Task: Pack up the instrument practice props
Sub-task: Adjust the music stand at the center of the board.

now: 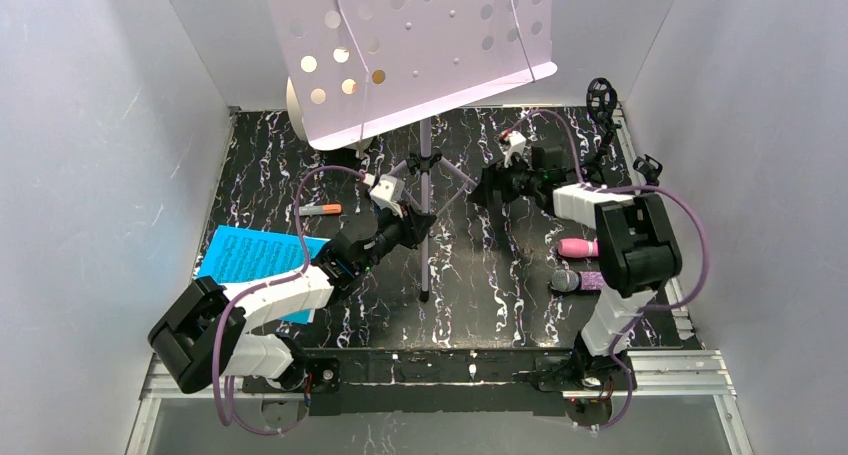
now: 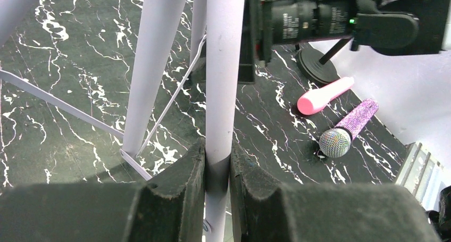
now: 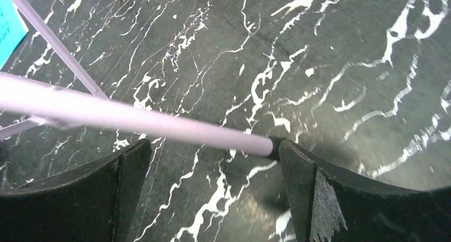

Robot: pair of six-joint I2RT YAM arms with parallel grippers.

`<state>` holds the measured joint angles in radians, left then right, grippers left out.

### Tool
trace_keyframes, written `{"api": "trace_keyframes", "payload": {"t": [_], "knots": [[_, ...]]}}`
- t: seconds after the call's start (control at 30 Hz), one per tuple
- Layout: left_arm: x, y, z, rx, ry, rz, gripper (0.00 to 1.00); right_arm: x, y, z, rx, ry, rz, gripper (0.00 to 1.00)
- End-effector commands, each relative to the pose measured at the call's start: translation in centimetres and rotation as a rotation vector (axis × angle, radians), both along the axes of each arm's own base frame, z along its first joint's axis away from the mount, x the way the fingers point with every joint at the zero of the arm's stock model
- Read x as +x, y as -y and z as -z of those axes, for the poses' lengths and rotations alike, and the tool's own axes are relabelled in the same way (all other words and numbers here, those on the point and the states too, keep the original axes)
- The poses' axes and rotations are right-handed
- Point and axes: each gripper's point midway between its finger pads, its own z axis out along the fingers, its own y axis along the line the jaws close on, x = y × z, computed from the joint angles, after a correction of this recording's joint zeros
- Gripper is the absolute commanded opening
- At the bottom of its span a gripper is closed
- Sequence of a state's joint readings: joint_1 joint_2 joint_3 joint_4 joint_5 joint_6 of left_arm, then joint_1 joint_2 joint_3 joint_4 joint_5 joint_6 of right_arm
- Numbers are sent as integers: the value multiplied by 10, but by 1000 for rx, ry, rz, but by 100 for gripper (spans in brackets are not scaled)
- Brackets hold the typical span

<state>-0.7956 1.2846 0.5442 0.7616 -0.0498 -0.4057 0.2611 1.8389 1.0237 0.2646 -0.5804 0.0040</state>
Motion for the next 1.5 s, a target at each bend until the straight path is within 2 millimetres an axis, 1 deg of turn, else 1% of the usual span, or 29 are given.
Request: {"api": "trace_keyframes", "payload": {"t": [0.0, 0.13, 0.23, 0.3, 0.37, 0.43, 0.47, 0.53, 0.57, 0.63, 0.7, 0.8, 0.87, 0.93, 1.13, 1.2, 1.3, 1.37, 1.47], "knots": [[-5, -2, 19, -5, -87, -38, 0, -8, 16, -27, 23, 1, 111, 99], [-5, -1, 20, -32, -114, -65, 0, -29, 23, -36, 61, -49, 186, 99], [-5, 1, 14, -66, -124, -88, 0, -43, 28, -50, 106, -45, 236, 99], [-6, 5, 10, -96, -130, -93, 0, -53, 27, -63, 160, -38, 251, 99], [-8, 10, 6, -109, -127, -93, 0, -64, 28, -80, 222, 14, 256, 99], [-11, 14, 5, -113, -128, -86, 1, -76, 32, -99, 287, 117, 272, 99], [-13, 16, 4, -117, -128, -81, 2, -85, 38, -100, 309, 145, 300, 99], [-15, 20, 4, -123, -133, -71, 4, -94, 48, -118, 362, 230, 349, 99], [-17, 21, 4, -127, -137, -64, 5, -98, 50, -129, 378, 282, 343, 99], [-19, 25, 4, -139, -146, -49, 9, -105, 48, -147, 380, 325, 307, 99], [-22, 28, 1, -154, -149, -27, 17, -109, 43, -163, 391, 340, 265, 99], [-23, 27, -9, -169, -127, -20, 33, -111, 35, -183, 406, 350, 224, 99], [-24, 24, -19, -177, -98, -18, 41, -110, 27, -193, 400, 376, 206, 99], [-24, 20, -27, -187, -82, -22, 47, -110, 18, -201, 389, 409, 199, 99], [-16, 0, -42, -210, -77, -44, 56, -109, -17, -227, 368, 501, 162, 98], [-8, -11, -46, -238, -90, -50, 58, -110, -27, -238, 380, 533, 142, 97], [1, -26, -50, -306, -126, -37, 59, -112, -45, -257, 403, 576, 105, 95], [4, -35, -57, -363, -129, -21, 60, -113, -58, -265, 401, 601, 83, 94], [6, -43, -77, -448, -117, 7, 62, -113, -77, -275, 403, 638, 59, 91]]}}
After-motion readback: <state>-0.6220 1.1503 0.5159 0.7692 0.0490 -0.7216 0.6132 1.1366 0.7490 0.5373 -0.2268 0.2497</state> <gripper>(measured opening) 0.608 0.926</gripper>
